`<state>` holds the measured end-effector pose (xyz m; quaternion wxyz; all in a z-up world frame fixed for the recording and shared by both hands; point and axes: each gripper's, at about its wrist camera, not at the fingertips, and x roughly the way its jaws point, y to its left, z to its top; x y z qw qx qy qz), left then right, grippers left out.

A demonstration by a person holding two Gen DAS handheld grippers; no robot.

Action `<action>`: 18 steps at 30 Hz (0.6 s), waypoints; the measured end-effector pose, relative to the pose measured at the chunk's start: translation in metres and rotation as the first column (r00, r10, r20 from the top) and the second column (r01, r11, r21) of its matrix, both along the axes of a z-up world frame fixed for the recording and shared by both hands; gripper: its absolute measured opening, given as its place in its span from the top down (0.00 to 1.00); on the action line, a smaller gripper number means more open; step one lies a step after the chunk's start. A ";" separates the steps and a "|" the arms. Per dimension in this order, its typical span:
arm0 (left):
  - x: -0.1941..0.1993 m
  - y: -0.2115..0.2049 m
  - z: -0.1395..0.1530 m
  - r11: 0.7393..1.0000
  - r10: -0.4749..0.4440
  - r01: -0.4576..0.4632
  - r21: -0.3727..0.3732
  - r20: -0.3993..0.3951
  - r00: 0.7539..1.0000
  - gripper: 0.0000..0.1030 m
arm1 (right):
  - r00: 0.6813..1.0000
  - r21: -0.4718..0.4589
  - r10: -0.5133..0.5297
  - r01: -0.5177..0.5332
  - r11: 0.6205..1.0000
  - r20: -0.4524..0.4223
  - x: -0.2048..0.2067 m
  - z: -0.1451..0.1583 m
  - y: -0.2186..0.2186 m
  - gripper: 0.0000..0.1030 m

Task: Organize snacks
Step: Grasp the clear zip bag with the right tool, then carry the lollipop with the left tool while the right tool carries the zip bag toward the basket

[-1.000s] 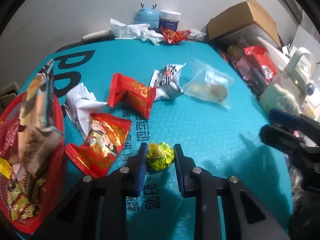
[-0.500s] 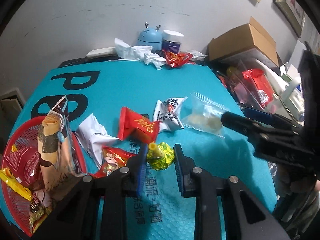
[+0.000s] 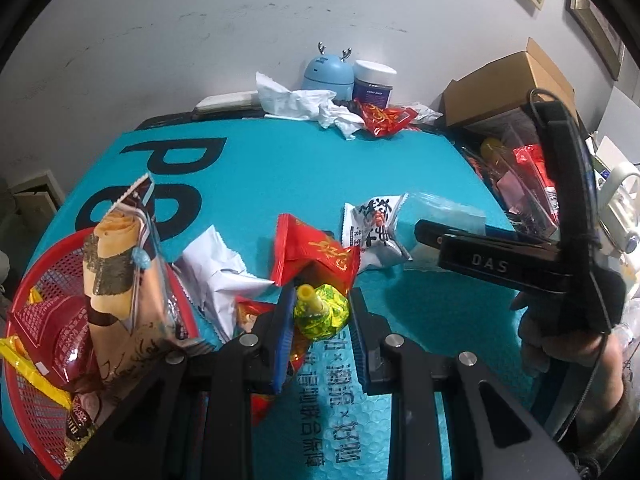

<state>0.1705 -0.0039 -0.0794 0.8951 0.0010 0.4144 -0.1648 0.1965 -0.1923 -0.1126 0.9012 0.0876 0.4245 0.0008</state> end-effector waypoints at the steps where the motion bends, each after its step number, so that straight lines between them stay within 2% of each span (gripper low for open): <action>1: 0.000 0.000 -0.001 1.000 0.002 -0.002 -0.001 -0.004 1.000 0.76 | 1.000 0.010 0.002 -0.002 1.000 -0.006 0.001 -0.003 -0.001 0.30; 2: 0.000 0.000 -0.001 1.000 0.003 -0.003 0.000 -0.005 1.000 0.76 | 1.000 -0.002 -0.001 0.001 1.000 -0.003 0.000 -0.005 -0.001 0.37; 5: -0.001 0.001 -0.001 1.000 0.005 -0.005 0.000 -0.009 1.000 0.76 | 1.000 -0.026 0.018 -0.018 1.000 0.003 -0.004 -0.003 0.001 0.43; 8: -0.005 0.003 0.002 1.000 0.005 -0.005 -0.005 -0.007 1.000 0.76 | 1.000 0.001 0.018 -0.018 1.000 0.007 -0.011 0.001 -0.002 0.44; 18: -0.034 0.014 0.023 0.999 0.031 -0.031 -0.013 0.042 0.999 0.76 | 0.997 0.002 0.031 -0.031 1.000 0.064 -0.061 0.031 0.002 0.44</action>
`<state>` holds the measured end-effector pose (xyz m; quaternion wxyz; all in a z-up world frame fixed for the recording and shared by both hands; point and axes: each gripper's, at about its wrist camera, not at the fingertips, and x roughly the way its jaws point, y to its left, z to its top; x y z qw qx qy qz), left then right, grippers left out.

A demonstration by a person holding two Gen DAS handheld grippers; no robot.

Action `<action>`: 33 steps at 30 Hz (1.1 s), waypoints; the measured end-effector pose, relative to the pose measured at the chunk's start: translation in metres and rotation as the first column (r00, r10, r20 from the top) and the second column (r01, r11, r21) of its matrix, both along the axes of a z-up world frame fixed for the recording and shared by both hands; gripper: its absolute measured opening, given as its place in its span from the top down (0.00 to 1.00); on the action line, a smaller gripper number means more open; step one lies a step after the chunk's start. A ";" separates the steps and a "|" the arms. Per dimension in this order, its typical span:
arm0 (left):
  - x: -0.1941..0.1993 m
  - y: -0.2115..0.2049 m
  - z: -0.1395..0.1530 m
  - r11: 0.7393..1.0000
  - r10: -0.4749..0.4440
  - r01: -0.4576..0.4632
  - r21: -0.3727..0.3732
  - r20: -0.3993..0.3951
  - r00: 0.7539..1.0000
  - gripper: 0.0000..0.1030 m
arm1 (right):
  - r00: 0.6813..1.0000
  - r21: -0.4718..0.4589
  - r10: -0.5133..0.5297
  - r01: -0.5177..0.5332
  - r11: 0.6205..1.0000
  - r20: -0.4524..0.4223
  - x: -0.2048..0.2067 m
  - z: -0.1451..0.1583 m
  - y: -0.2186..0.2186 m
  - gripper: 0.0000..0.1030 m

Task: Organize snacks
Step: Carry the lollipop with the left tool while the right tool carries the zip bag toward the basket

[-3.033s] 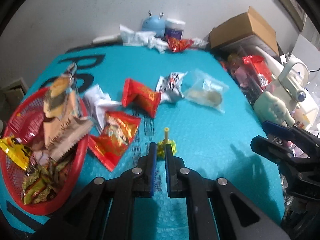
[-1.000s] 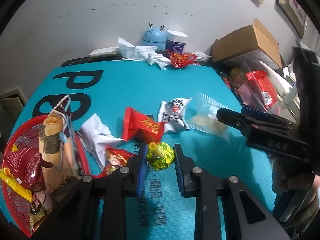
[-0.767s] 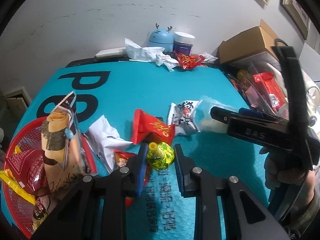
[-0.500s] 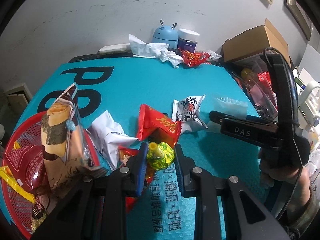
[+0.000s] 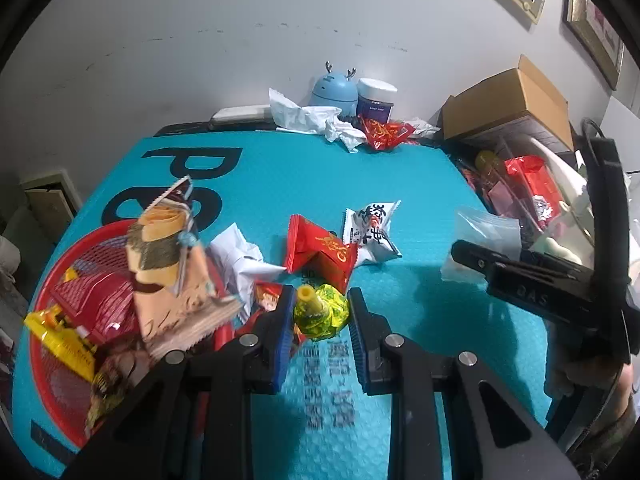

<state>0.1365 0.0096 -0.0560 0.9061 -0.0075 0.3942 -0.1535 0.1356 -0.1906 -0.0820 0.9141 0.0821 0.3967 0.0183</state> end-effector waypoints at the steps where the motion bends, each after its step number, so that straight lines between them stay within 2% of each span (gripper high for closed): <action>1: -0.005 0.001 0.003 1.000 0.002 -0.002 -0.002 0.006 1.000 0.76 | 1.000 0.003 0.003 -0.003 1.000 0.003 -0.006 0.002 0.000 0.44; 19: -0.094 0.018 0.032 1.000 0.013 -0.011 -0.026 0.080 0.997 0.76 | 0.993 0.070 0.116 -0.117 0.991 0.017 -0.104 0.013 0.024 0.44; 33: -0.149 0.057 0.035 0.993 0.107 -0.102 -0.059 0.088 0.990 0.75 | 0.954 0.107 0.298 -0.301 0.948 0.045 -0.151 0.019 0.076 0.44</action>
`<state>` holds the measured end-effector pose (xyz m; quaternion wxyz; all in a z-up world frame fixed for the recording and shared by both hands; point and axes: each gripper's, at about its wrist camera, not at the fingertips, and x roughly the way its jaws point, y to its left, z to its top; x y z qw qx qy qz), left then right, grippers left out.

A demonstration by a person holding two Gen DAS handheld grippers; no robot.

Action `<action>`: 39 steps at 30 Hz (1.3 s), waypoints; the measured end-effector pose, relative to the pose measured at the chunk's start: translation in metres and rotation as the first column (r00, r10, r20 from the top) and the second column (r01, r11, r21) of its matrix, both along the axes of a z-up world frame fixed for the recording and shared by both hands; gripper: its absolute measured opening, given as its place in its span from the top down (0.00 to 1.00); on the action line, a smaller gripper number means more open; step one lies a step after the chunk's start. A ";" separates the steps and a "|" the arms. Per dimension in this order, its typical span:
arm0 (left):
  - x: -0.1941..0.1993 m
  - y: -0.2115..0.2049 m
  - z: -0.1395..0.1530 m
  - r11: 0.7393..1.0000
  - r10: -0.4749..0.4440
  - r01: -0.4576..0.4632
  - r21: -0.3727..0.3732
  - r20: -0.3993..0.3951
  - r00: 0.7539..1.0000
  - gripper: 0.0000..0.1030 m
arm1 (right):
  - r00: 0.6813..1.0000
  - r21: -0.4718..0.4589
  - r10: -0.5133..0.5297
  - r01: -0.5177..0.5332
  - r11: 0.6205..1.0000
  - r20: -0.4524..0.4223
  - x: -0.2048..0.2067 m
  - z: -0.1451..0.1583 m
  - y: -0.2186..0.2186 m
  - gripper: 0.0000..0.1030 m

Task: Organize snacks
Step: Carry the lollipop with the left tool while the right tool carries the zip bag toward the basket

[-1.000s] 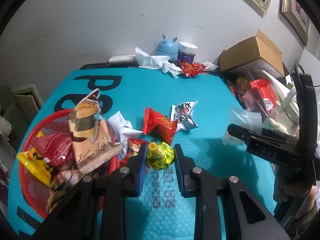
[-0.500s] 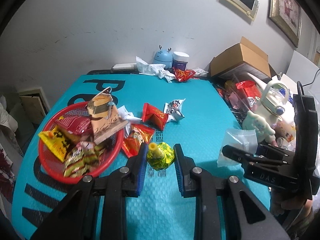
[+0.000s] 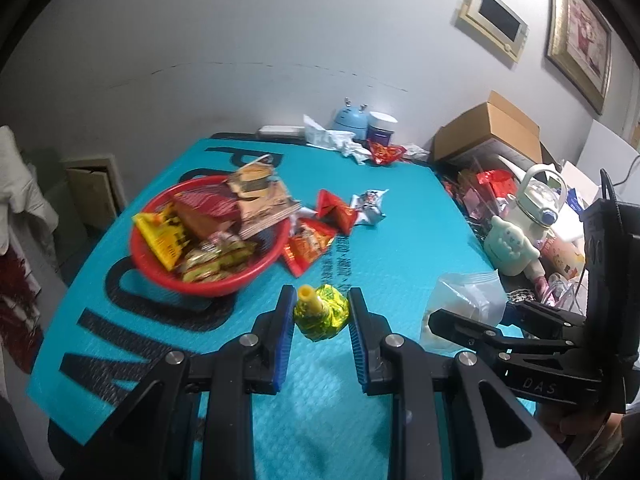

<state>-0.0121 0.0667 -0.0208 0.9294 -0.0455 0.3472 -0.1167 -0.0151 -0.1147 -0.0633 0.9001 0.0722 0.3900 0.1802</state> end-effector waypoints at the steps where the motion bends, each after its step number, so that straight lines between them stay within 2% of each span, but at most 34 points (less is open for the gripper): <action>1: -0.003 0.005 0.000 1.000 0.012 -0.012 -0.002 -0.002 1.000 0.75 | 1.000 0.004 0.016 -0.016 1.000 0.001 -0.001 0.001 0.005 0.44; 9: -0.014 0.040 0.005 0.996 0.084 -0.084 -0.017 -0.001 0.996 0.75 | 0.990 0.004 0.138 -0.138 0.990 0.007 0.002 0.009 0.046 0.44; 16: -0.004 0.064 0.012 0.992 0.124 -0.124 -0.017 0.010 0.992 0.75 | 0.979 -0.006 0.206 -0.206 0.979 0.006 0.022 0.021 0.069 0.43; 26: 0.034 0.082 0.017 0.991 0.132 -0.132 -0.012 0.014 0.991 0.75 | 0.971 -0.049 0.237 -0.235 0.971 0.034 0.055 0.039 0.088 0.43; 39: 0.093 0.097 -0.012 0.994 0.113 -0.113 0.006 -0.085 0.990 0.76 | 0.974 -0.085 0.225 -0.222 0.971 0.025 0.094 0.036 0.104 0.43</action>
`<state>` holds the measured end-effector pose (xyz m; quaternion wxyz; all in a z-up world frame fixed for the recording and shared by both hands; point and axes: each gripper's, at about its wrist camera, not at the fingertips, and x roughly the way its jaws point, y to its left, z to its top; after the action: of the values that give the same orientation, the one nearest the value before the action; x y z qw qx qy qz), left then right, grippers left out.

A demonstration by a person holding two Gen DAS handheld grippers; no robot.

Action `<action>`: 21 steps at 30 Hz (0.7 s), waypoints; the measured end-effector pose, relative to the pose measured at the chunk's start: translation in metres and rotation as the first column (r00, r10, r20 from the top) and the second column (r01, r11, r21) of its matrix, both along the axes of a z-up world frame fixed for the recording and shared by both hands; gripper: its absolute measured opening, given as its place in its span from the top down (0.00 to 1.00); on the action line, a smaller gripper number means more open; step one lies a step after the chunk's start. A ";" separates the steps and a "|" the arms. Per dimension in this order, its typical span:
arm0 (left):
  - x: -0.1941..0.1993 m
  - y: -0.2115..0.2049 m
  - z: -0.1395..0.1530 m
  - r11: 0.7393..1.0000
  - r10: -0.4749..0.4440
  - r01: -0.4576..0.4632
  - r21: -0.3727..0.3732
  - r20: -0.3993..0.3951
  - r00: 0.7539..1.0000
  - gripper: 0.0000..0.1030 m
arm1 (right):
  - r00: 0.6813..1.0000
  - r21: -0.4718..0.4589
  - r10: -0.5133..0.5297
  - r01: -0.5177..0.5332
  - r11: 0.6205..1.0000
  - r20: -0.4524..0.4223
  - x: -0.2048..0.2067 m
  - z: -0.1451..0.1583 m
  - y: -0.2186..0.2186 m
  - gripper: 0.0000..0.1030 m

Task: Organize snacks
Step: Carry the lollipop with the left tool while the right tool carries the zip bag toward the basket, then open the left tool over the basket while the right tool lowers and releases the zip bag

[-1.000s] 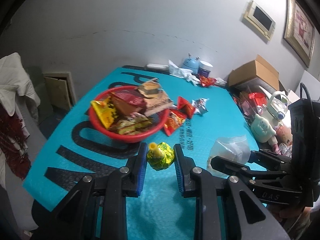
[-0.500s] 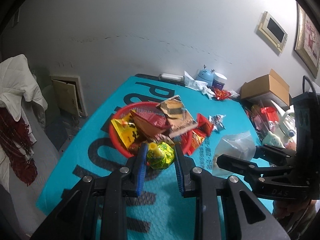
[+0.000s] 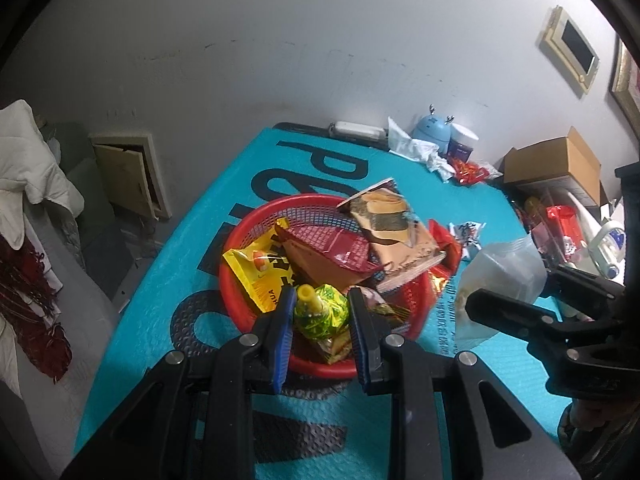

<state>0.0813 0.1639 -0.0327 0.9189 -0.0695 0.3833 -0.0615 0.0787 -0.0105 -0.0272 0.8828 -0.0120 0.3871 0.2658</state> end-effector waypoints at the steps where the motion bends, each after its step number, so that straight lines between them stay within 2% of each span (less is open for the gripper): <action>1: 0.003 0.001 -0.002 1.000 0.001 -0.001 0.000 -0.004 1.000 0.75 | 1.000 -0.001 0.001 -0.001 1.000 -0.003 0.002 -0.001 0.001 0.43; 6: 0.015 0.003 -0.011 1.000 -0.008 0.008 0.000 -0.027 1.000 0.75 | 1.000 0.003 -0.002 0.002 1.000 -0.023 0.013 -0.006 0.006 0.43; 9: 0.022 0.005 -0.017 0.999 -0.031 0.029 -0.033 -0.046 0.998 0.75 | 1.000 0.001 -0.002 0.002 1.000 -0.026 0.017 -0.008 0.008 0.43; 14: 0.034 0.008 -0.027 1.000 0.003 -0.005 -0.017 -0.102 0.995 0.74 | 1.000 -0.010 -0.002 0.002 1.000 -0.019 0.021 -0.007 0.011 0.43; 15: 0.034 0.008 -0.028 1.000 0.003 -0.006 -0.022 -0.110 0.994 0.72 | 1.000 -0.011 -0.004 0.003 1.000 -0.018 0.022 -0.007 0.012 0.43; 17: 0.034 0.009 -0.030 1.000 0.006 -0.009 -0.022 -0.124 0.992 0.61 | 1.000 -0.011 -0.003 0.003 1.000 -0.020 0.023 -0.007 0.012 0.43; 21: 0.029 0.013 -0.027 0.999 0.016 -0.019 -0.026 -0.110 0.994 0.59 | 1.000 -0.012 0.001 -0.001 1.000 -0.015 0.025 -0.005 0.015 0.42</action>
<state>0.1103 0.1764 -0.0598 0.8959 -0.0886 0.4319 -0.0547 0.1041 0.0043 -0.0321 0.8798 -0.0156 0.3951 0.2638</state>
